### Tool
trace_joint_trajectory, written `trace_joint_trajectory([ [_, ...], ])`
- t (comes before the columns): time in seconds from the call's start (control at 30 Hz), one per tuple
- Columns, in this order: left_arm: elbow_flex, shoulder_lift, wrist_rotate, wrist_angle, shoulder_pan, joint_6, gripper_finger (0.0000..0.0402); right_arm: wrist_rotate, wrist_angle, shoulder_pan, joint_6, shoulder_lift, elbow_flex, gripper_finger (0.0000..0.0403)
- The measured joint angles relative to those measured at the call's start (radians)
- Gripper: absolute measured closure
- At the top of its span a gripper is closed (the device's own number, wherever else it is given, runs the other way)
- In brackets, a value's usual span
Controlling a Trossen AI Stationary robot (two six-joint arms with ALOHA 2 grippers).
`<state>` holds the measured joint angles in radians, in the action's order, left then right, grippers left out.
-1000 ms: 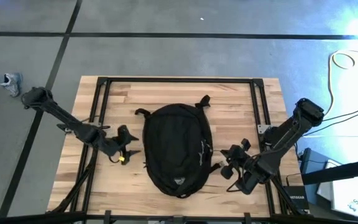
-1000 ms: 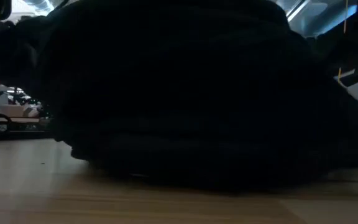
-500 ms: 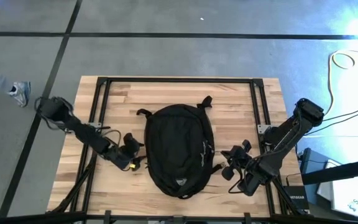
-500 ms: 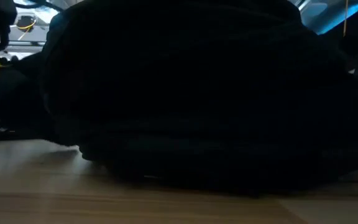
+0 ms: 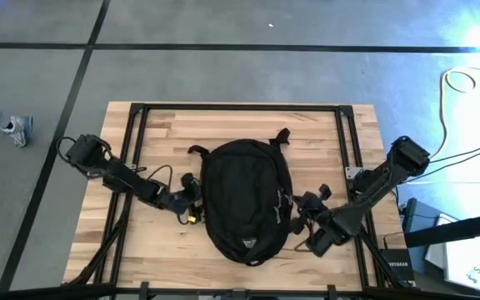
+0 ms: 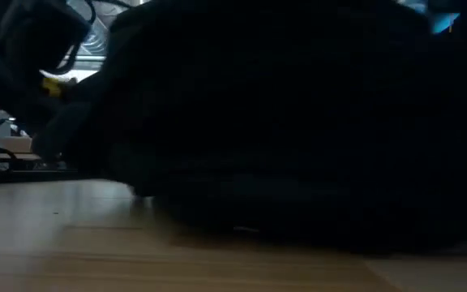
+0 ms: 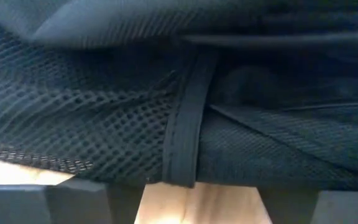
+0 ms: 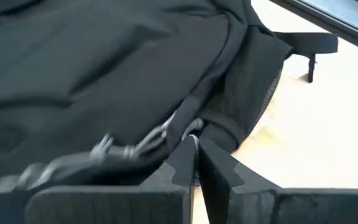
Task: Unpack backpack
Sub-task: Close the transparent zipper bag
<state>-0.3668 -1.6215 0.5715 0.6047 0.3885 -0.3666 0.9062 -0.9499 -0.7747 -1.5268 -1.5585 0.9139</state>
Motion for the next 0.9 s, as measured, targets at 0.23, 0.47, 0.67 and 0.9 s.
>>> trace_joint_trajectory([
  [0.23,0.019,0.002,-0.143,0.116,-0.104,0.131,0.0201,-0.085,0.097,0.11,0.194,0.043,-0.078,0.0403],
  [0.47,0.134,0.008,-0.22,0.35,-0.148,0.134,0.0263,-0.167,0.486,0.202,0.499,0.199,-0.252,0.0403],
  [0.67,0.169,0.008,-0.281,0.437,-0.148,0.143,0.0385,-0.241,0.659,0.273,0.704,0.276,-0.319,0.0403],
  [0.9,0.169,0.008,-0.294,0.483,-0.148,0.167,0.04,-0.423,0.726,0.383,0.863,0.277,-0.322,0.0387],
])
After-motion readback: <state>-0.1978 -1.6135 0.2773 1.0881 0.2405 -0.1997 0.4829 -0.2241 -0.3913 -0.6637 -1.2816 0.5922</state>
